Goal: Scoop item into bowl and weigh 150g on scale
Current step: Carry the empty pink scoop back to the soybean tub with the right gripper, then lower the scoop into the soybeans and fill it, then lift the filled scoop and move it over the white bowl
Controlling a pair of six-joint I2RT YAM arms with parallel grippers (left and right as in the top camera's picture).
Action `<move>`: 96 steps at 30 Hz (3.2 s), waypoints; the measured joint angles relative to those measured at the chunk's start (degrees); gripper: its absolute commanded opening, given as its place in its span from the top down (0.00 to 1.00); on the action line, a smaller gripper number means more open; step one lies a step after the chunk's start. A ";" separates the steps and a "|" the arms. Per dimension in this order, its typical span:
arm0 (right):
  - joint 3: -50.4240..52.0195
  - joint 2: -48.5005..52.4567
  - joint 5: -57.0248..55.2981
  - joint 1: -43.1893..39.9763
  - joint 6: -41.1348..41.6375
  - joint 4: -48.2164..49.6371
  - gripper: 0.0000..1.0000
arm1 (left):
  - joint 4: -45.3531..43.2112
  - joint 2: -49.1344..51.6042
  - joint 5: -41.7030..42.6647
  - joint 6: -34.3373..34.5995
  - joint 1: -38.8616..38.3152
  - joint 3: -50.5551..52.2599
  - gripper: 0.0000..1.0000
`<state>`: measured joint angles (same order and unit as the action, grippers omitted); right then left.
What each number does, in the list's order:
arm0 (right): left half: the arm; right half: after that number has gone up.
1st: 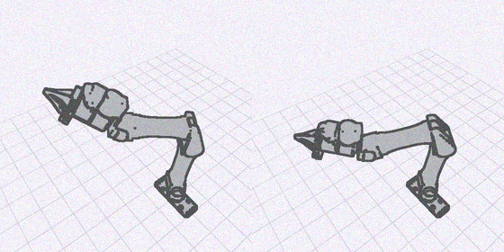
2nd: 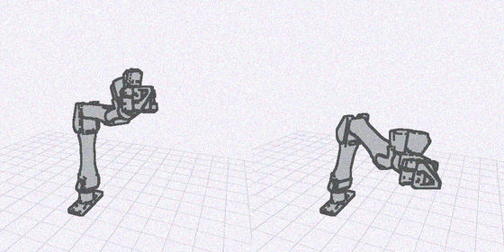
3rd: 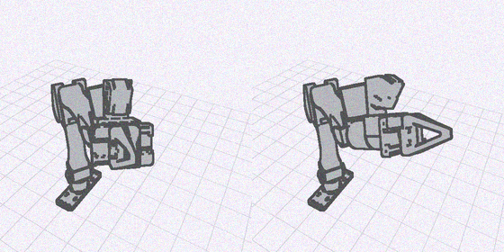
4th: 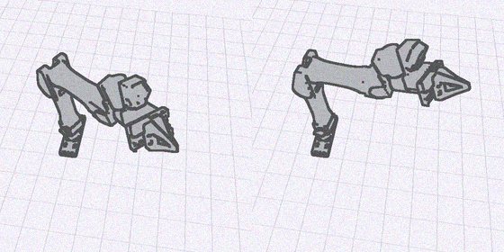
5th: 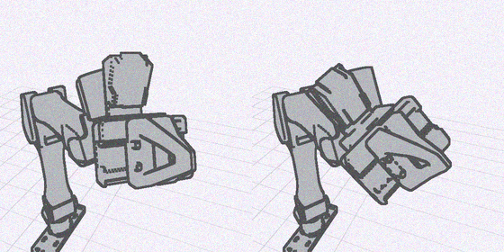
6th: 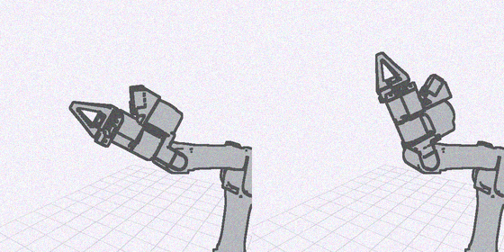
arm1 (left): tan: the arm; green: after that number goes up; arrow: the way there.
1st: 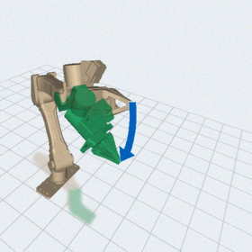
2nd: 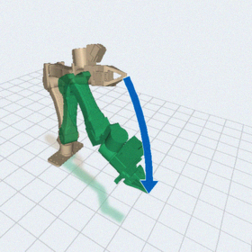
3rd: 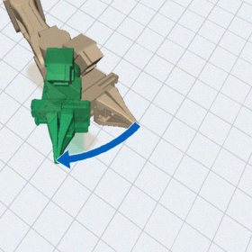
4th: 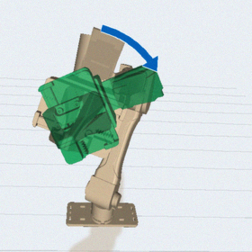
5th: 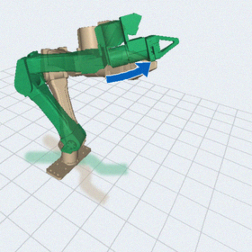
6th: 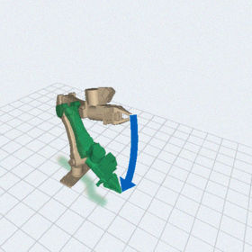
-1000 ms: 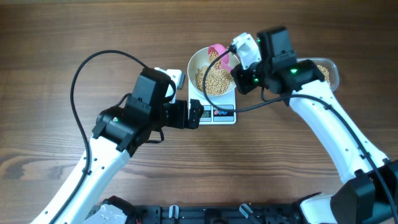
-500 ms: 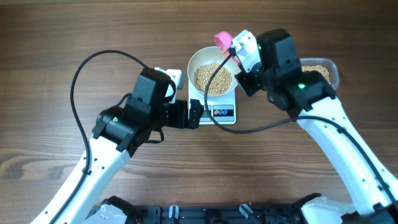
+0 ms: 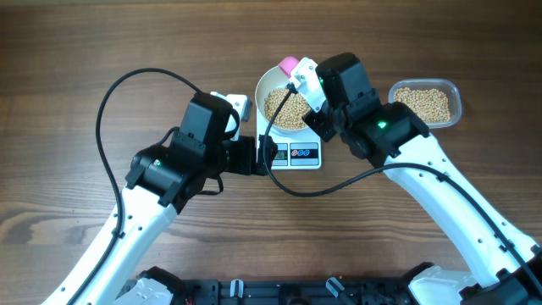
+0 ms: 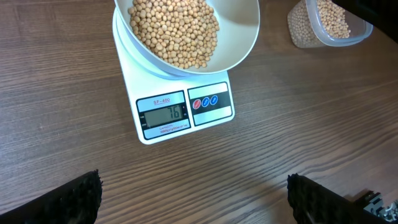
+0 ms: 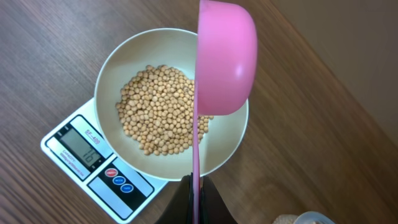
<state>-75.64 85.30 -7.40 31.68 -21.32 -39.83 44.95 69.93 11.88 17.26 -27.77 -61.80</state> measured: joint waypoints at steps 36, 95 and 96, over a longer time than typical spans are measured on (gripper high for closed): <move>3.30 10.43 9.70 -45.44 12.57 -8.98 0.96 | 0.00 0.00 0.00 0.00 0.02 0.00 0.00; 13.05 13.14 81.44 -72.83 18.01 -8.17 0.96 | 0.00 0.00 -0.02 -0.02 0.00 0.00 0.00; 13.05 13.14 83.06 -72.83 17.90 -8.96 0.96 | 0.00 0.00 0.00 0.00 0.00 0.00 0.00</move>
<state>-62.59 98.43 75.66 -41.15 -3.42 -48.80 44.95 69.93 11.88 17.26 -27.77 -61.80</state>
